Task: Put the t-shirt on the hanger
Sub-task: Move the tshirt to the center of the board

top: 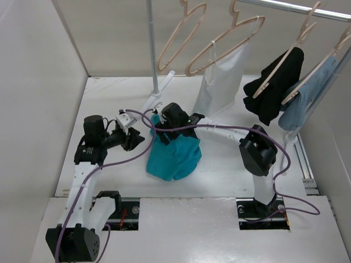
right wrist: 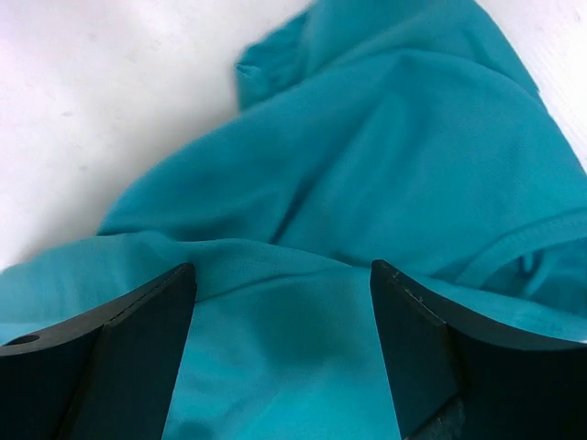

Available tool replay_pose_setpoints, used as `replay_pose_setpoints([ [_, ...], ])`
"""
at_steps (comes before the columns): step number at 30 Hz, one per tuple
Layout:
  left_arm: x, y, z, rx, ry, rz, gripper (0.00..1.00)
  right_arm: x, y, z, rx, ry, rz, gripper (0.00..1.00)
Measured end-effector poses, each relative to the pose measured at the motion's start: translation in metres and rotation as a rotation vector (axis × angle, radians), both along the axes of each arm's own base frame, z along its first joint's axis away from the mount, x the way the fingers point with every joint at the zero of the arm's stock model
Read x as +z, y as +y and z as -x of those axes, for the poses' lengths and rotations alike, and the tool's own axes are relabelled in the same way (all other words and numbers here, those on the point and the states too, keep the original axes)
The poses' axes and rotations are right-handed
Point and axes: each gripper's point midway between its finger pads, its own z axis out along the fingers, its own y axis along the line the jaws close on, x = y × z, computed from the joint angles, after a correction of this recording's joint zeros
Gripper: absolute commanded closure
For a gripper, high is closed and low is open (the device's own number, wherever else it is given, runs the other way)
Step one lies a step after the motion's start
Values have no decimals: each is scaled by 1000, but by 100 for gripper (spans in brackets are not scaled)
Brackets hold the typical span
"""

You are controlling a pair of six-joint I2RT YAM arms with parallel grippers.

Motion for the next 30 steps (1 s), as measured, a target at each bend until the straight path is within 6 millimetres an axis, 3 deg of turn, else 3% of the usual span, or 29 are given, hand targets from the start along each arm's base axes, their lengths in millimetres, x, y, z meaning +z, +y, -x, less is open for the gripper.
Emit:
replay_pose_setpoints([
  [5, 5, 1, -6, 60, 12, 42, 66, 8, 17, 13, 53, -16, -4, 22],
  [13, -1, 3, -15, 90, 42, 48, 66, 9, 18, 26, 102, -30, 61, 20],
  [17, -1, 5, -17, 104, 31, 41, 66, 12, 28, 32, 129, -43, 76, 22],
  [21, -1, 7, -19, 112, 23, 37, 66, -5, 30, 33, 143, -24, 110, 38],
  [24, -1, 7, -20, 117, 23, 34, 67, -19, 30, 35, 153, -7, 135, 63],
  [25, -2, 8, -20, 120, 24, 32, 67, -21, 30, 36, 158, -4, 140, 79],
  [29, -2, 8, -21, 125, 22, 30, 67, -23, 29, 37, 164, -1, 146, 100],
  [30, -2, 8, -21, 125, 21, 30, 67, -23, 29, 36, 163, -2, 146, 100],
])
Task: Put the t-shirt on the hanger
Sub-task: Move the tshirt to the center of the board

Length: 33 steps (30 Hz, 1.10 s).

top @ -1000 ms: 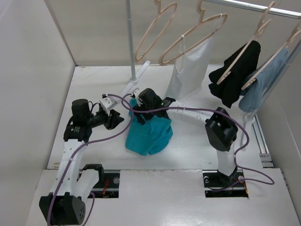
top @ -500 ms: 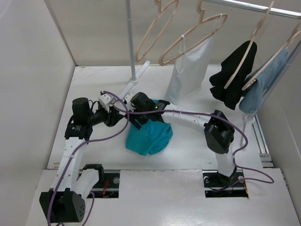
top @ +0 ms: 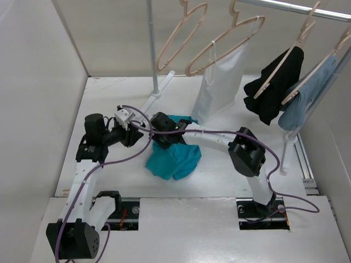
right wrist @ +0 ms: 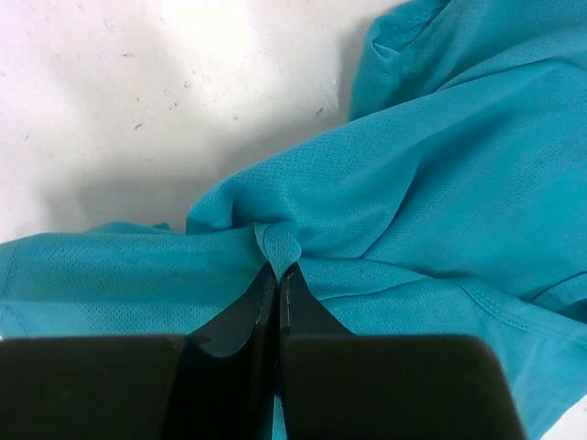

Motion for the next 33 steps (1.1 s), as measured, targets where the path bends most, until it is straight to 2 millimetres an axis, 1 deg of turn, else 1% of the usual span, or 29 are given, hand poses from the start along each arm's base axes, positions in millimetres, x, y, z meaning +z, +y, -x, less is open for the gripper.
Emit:
replay_pose_setpoints([
  [3, -3, 0, 0, 0, 3, 0, 67, 3, -2, 0, -5, -5, 2, 99],
  [4, -4, 0, 1, 0, 6, 0, 67, 7, -3, 0, -7, -9, 2, 92],
  [6, -4, 0, 1, 1, 6, -2, 66, 18, -6, 0, -12, -20, -5, 83],
  [9, -4, 0, 0, -3, -9, -8, 65, 42, -13, 5, -11, -41, -37, 83],
  [10, -5, 1, -1, -3, -13, -11, 63, 52, -16, 7, -11, -50, -52, 87],
  [12, -10, 2, -1, -9, -27, -34, 59, 68, -23, 14, -3, -58, -85, 100],
  [14, -19, -2, -1, -31, -26, -71, 56, 77, -32, 22, -2, -54, -109, 100],
  [15, -25, -6, -1, -48, -19, -89, 56, 78, -35, 25, -4, -41, -124, 100],
  [16, -31, -10, -1, -68, -9, -107, 56, 77, -41, 28, -8, -34, -122, 100],
  [18, -51, -22, -1, -118, 56, -153, 56, 72, -54, 30, -29, -5, -130, 100],
  [20, -68, -36, -4, -175, 117, -193, 56, 62, -78, 34, -71, 28, -117, 100],
  [21, -77, -41, -7, -192, 144, -213, 53, 58, -92, 34, -101, 42, -111, 100],
  [24, -98, -47, -9, -206, 193, -265, 50, 54, -138, 39, -196, 75, -105, 100],
  [26, -106, -49, -11, -203, 208, -299, 46, 56, -164, 44, -257, 78, -126, 100],
  [27, -108, -52, -13, -206, 211, -313, 46, 58, -178, 47, -287, 79, -137, 100],
  [29, -113, -58, -19, -211, 208, -344, 43, 58, -204, 57, -347, 84, -160, 100],
  [31, -121, -65, -19, -226, 202, -383, 41, 56, -225, 67, -402, 92, -172, 100],
  [33, -129, -74, -16, -255, 182, -422, 41, 53, -241, 74, -452, 97, -188, 100],
])
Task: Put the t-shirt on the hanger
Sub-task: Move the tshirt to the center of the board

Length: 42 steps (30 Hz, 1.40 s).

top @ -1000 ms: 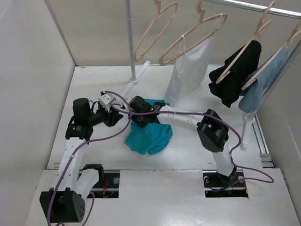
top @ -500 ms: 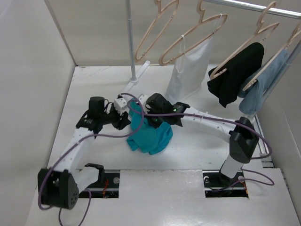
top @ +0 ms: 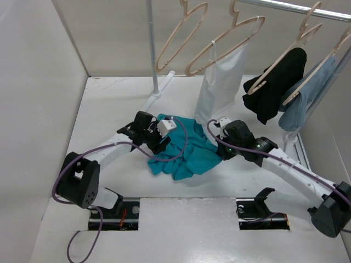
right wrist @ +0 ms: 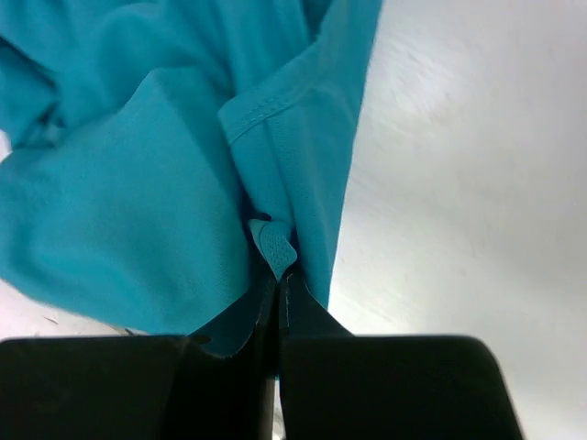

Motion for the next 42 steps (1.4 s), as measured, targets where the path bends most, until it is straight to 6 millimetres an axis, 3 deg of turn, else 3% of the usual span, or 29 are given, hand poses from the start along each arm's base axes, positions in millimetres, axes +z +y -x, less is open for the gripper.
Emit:
replay_pose_setpoints([
  [2, -7, -7, 2, -36, -20, -30, 48, -5, -15, 5, -48, 12, -5, 100],
  [4, -13, -10, 3, -71, -42, -59, 64, -11, -28, 8, -97, 29, -3, 99],
  [5, -17, -9, 3, -81, -51, -74, 83, -16, -34, 9, -121, 47, -2, 97],
  [8, -33, 0, 0, -103, -89, -143, 100, -25, -43, 9, -161, 79, 12, 94],
  [11, -45, 15, -3, -101, -122, -210, 100, -33, -45, 12, -170, 116, 31, 94],
  [13, -50, 32, -10, -86, -148, -254, 100, -38, -46, 16, -178, 144, 39, 89],
  [17, -40, 81, -48, 7, -232, -327, 100, -42, -48, 23, -213, 189, 36, 84],
  [19, -32, 108, -65, 50, -278, -373, 100, -44, -47, 26, -236, 209, 26, 69],
  [21, -25, 123, -76, 47, -318, -418, 90, -51, -47, 31, -245, 236, 22, 53],
  [22, -22, 125, -79, 26, -332, -430, 75, -56, -47, 34, -246, 255, 26, 39],
  [23, -19, 123, -80, -3, -340, -434, 69, -61, -47, 37, -248, 277, 29, 36],
  [28, -1, 89, -70, -136, -303, -341, 59, -74, -46, 41, -219, 330, 64, 28],
  [31, 19, 69, -54, -159, -254, -208, 58, -61, -40, 28, -190, 279, 69, 25],
  [34, 59, 69, -52, -89, -288, -99, 58, -36, -25, 7, -145, 185, 45, 23],
  [37, 114, 71, -47, -4, -376, 16, 54, -15, -12, -12, -112, 96, 2, 18],
  [38, 136, 70, -44, 23, -416, 59, 44, -11, -9, -18, -102, 71, -10, 18],
  [40, 183, 68, -37, 71, -514, 148, 34, -8, -4, -24, -88, 43, -23, 18],
  [42, 223, 65, -26, 141, -572, 262, 33, -11, -1, -28, -73, 39, -17, 18],
])
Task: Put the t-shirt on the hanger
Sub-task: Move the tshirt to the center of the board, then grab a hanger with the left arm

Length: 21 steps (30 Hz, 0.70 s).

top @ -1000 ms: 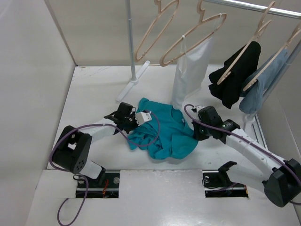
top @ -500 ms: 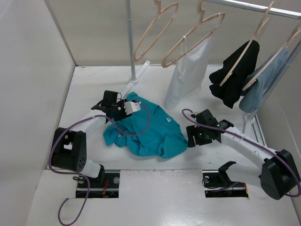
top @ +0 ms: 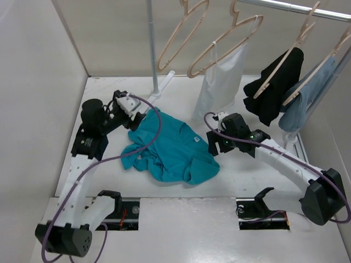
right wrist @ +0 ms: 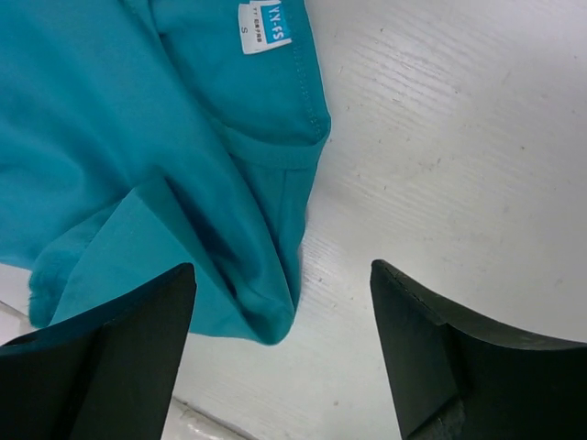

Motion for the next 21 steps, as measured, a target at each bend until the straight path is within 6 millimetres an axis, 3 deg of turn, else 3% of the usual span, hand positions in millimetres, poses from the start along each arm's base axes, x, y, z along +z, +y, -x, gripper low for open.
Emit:
replay_pose_setpoints([
  [3, 47, -4, 12, 31, -39, 157, 33, -10, 4, -3, 30, 19, 29, 18],
  [6, 92, -7, 12, 56, -74, 297, 33, -17, 10, -3, 66, 30, 41, 17],
  [9, 138, -12, 1, 52, -115, 406, 34, -16, 14, -4, 90, 23, 28, 17],
  [15, 213, -37, -42, -19, -151, 511, 36, -11, 20, -8, 104, 2, 2, 17],
  [21, 258, -64, -68, -123, -162, 576, 32, -9, 26, -9, 119, -18, -22, 17],
])
